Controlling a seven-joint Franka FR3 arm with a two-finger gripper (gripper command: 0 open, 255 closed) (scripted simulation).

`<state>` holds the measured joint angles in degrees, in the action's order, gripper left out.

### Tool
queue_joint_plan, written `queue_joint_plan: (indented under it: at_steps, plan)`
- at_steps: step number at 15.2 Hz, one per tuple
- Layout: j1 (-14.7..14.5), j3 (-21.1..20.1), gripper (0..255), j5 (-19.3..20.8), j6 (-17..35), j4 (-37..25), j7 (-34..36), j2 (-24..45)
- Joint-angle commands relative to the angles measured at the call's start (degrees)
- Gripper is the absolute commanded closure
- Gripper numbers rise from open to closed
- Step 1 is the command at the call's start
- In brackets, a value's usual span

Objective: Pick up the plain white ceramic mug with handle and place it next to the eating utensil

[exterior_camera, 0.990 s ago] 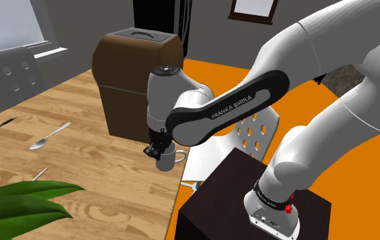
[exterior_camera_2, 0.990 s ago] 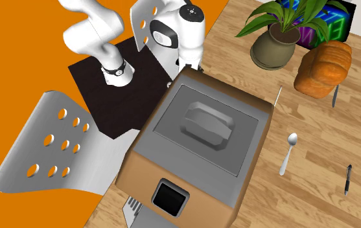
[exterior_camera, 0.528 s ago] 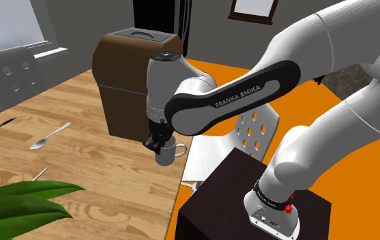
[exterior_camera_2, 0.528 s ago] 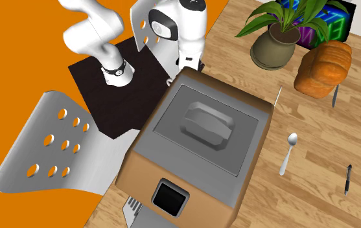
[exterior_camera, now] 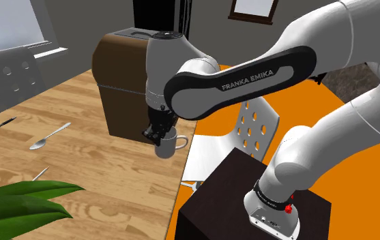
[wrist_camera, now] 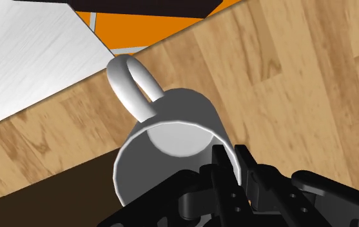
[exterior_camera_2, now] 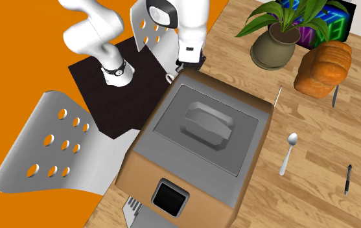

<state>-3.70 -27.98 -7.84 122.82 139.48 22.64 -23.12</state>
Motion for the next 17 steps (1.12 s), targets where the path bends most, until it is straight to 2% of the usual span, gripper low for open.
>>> queue_joint_plan:
  at_steps: [1, 17]
  plan:
    - [-0.04, 0.36, 255, -0.06, -1.73, -1.09, -0.23, -0.63]
    - [0.17, 2.5, 255, 0.28, -14.49, -11.42, -1.13, -3.16]
